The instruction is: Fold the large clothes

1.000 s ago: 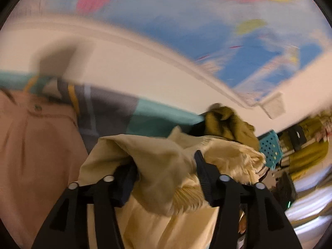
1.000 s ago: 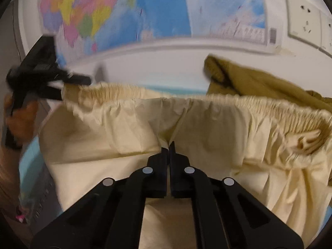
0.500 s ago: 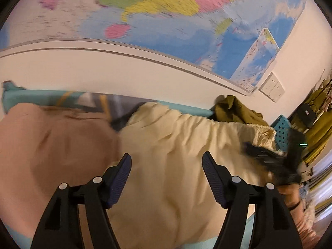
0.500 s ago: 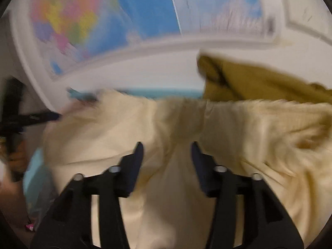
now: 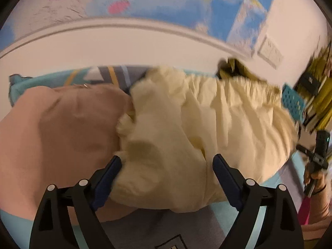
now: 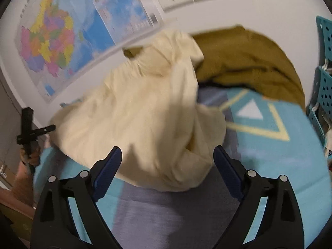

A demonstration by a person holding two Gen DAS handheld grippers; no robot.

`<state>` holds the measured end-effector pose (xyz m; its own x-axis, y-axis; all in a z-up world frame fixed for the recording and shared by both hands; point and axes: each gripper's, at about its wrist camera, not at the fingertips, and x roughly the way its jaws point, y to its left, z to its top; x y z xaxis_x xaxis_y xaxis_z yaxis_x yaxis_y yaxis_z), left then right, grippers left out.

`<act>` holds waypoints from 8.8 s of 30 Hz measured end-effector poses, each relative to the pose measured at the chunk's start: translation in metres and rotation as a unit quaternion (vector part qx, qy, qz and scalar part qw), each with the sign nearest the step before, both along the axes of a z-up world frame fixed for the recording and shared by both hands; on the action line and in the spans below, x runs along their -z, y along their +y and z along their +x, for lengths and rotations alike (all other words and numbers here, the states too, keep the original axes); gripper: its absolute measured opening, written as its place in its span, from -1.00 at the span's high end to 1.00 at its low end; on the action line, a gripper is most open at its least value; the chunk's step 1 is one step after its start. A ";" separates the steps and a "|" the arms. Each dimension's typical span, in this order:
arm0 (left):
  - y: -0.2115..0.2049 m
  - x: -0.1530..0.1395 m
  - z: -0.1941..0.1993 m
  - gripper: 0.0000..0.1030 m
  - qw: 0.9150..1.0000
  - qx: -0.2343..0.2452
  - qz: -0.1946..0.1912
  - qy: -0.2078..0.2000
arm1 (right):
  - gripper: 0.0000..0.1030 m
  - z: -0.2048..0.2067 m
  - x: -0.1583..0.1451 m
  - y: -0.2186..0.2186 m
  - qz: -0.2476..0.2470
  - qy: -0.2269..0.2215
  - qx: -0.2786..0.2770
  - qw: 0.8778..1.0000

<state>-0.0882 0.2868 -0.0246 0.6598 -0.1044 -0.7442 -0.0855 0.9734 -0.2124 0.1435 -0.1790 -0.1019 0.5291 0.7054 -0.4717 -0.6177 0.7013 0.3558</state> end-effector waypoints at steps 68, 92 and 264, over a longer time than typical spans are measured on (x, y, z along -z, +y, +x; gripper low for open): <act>-0.138 -0.017 -0.056 -0.43 0.993 -0.040 0.108 -0.032 | -0.17 -0.081 -0.042 0.033 -0.055 -0.118 -0.020 0.991; -0.130 0.001 -0.044 -0.53 0.998 0.000 0.065 -0.019 | 0.85 -0.040 -0.018 0.074 -0.051 -0.047 -0.046 0.997; -0.118 0.048 -0.052 -0.33 0.982 -0.062 -0.180 0.005 | -0.81 -0.080 0.055 -0.050 0.139 0.135 0.074 0.978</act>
<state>-0.1397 0.1691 -0.0723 0.6773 -0.2807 -0.6800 -0.2024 0.8176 -0.5391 0.0636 -0.2286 -0.1570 0.5176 0.7513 -0.4095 -0.3736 0.6290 0.6818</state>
